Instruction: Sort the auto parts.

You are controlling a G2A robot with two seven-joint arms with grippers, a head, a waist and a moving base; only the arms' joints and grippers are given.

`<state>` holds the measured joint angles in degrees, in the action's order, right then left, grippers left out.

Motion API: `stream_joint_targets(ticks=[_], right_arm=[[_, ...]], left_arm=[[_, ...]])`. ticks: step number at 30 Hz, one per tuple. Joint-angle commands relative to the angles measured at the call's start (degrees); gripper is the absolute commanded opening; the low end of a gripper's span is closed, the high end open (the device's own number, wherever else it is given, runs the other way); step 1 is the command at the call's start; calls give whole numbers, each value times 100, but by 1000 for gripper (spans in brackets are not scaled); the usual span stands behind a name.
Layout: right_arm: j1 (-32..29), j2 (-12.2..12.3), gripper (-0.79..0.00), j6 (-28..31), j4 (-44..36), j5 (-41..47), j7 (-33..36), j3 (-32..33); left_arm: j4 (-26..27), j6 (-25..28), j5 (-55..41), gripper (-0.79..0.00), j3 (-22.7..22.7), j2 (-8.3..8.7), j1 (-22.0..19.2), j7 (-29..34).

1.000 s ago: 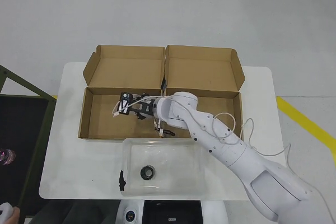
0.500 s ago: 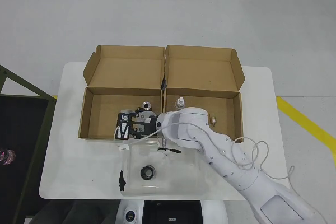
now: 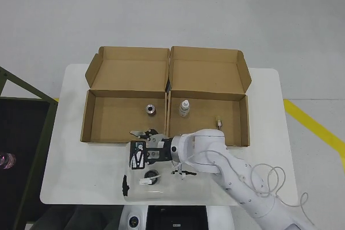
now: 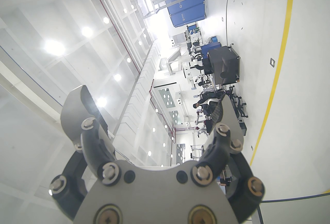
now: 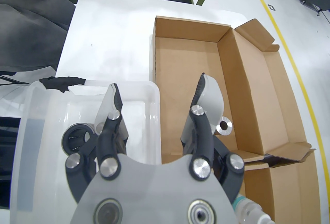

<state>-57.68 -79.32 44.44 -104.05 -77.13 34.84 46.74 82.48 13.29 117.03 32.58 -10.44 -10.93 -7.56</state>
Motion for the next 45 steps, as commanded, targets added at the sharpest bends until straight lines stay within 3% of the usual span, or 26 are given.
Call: stream_joint_targets(ticks=[1, 16, 21, 25, 45], right_arm=[[-137, 37, -289, 62, -65, -67, -18, 20], [-1001, 294, -296, 574, -528, -717, -221, -54], [-1150, 363, -265, 656, -543, -874, -271, -51], [-1209, 402, -228, 736, -492, -957, -275, -77], [-991, 443, -237, 616, 231, -1093, -344, -312]], left_arm=[[0, 0, 0, 0, 0, 0, 0, 0], [0, 0, 0, 0, 0, 0, 0, 0], [0, 0, 0, 0, 0, 0, 0, 0], [0, 0, 0, 0, 0, 0, 0, 0], [0, 0, 0, 0, 0, 0, 0, 0]])
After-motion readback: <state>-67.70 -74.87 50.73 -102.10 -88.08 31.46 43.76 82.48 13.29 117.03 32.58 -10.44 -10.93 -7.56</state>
